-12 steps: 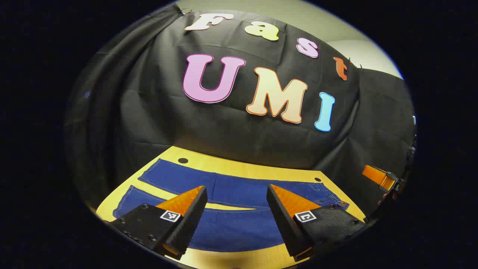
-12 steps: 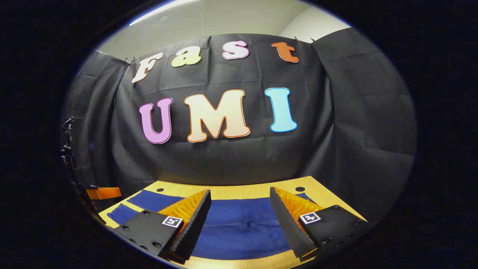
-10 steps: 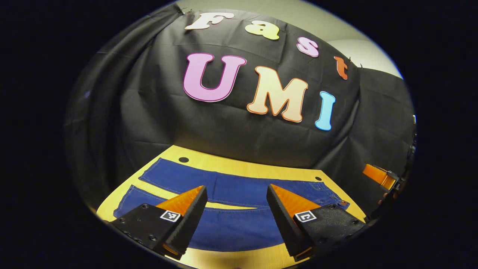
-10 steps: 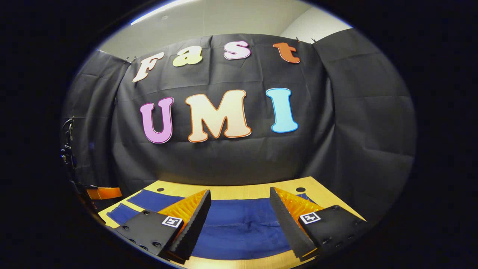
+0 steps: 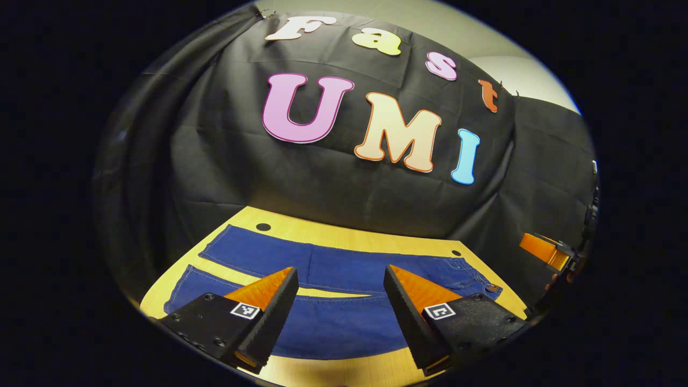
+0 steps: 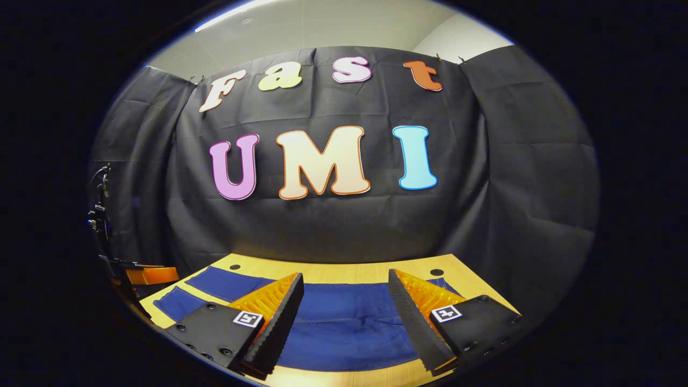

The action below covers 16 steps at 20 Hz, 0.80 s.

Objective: Grasp the waist and the cuffs of the jeans and fold them to make the two legs overlap; first hold the waist and fold one-third of the jeans toward the cuffs, then hold the cuffs and fold the remaining one-third in the same direction to finish folding.

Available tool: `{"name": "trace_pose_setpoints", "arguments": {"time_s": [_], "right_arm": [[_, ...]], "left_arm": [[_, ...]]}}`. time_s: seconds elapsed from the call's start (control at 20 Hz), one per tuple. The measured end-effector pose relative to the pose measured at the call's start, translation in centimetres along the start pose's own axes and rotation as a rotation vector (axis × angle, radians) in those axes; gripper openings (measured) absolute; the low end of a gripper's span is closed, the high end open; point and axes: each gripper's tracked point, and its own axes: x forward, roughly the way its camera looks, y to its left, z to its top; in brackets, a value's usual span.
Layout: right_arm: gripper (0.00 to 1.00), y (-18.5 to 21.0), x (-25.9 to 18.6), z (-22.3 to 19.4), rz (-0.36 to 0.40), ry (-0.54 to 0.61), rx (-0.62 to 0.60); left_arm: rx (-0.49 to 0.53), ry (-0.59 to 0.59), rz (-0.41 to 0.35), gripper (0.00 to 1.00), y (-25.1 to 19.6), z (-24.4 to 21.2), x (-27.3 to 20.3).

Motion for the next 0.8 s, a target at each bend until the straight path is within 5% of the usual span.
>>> {"name": "trace_pose_setpoints", "arguments": {"time_s": [0.2,0.4,0.6,0.8], "right_arm": [[0.94,0.2,0.0,-1.2,-0.002,0.033,0.017],[0.94,0.7,-0.3,-2.5,0.009,0.075,-0.006],[0.98,1.6,-1.0,-3.6,0.029,0.107,-0.014],[0.98,1.5,-1.9,-5.0,0.021,0.143,-0.033]], "left_arm": [[0.018,0.02,-0.005,0.95,0.9,-0.9,-0.2],[0.065,0.103,-0.095,0.95,1.9,-3.5,-0.6],[0.12,0.268,-0.252,0.95,3.5,-8.4,-1.7],[0.173,0.453,-0.309,0.95,7.5,-12.9,-3.1]]}}
